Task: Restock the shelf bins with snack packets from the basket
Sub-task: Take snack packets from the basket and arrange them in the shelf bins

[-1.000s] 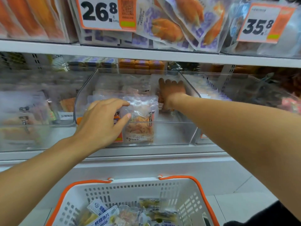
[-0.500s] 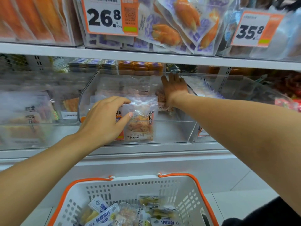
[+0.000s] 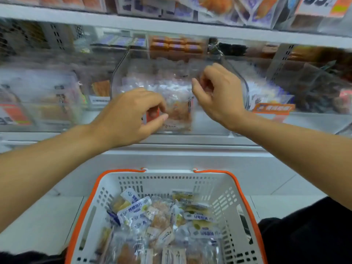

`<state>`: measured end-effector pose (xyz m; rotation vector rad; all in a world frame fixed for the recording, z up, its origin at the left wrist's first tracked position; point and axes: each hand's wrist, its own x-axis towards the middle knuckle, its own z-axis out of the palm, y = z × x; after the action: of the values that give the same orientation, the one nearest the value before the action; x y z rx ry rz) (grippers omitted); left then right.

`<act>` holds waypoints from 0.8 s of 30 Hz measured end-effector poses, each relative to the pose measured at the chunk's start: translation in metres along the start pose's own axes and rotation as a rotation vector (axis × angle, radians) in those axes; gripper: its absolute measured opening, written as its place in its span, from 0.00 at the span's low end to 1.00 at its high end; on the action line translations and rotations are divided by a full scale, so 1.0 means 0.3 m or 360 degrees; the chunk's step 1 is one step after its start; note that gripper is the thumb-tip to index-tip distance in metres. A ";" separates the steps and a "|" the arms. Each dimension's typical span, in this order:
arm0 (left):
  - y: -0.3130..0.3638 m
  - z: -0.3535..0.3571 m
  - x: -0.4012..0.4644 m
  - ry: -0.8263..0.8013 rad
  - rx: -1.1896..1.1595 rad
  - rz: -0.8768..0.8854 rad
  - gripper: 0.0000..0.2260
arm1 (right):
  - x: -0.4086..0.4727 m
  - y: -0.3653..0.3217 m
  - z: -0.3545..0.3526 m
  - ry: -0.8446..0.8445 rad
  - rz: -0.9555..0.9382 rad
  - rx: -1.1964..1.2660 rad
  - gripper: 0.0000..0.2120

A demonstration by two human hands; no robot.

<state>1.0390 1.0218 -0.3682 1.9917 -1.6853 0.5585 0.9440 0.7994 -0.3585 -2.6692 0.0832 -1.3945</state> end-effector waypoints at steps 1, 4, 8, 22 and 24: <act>0.000 -0.004 -0.047 -0.0259 -0.0010 -0.0028 0.07 | -0.072 -0.052 -0.006 -0.0071 -0.0101 0.0185 0.14; -0.003 0.010 -0.222 -0.1457 0.0022 -0.0354 0.14 | -0.320 -0.181 0.090 -0.1004 -0.0213 0.0461 0.17; -0.036 0.045 -0.424 -0.2494 0.0308 -0.0809 0.24 | -0.635 -0.337 0.302 -0.2562 0.0088 0.0318 0.22; -0.081 -0.011 -0.415 -0.2118 0.0178 -0.0836 0.27 | -0.752 -0.408 0.455 -0.2573 0.1112 0.1253 0.11; -0.086 -0.011 -0.392 -0.2019 0.0112 -0.0876 0.33 | -0.594 -0.342 0.377 -0.2512 0.1217 0.1466 0.11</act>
<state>1.0452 1.1208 -0.4364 2.9294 -1.4601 -1.0703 0.9337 0.9302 -0.5531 -1.7979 0.1850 0.8203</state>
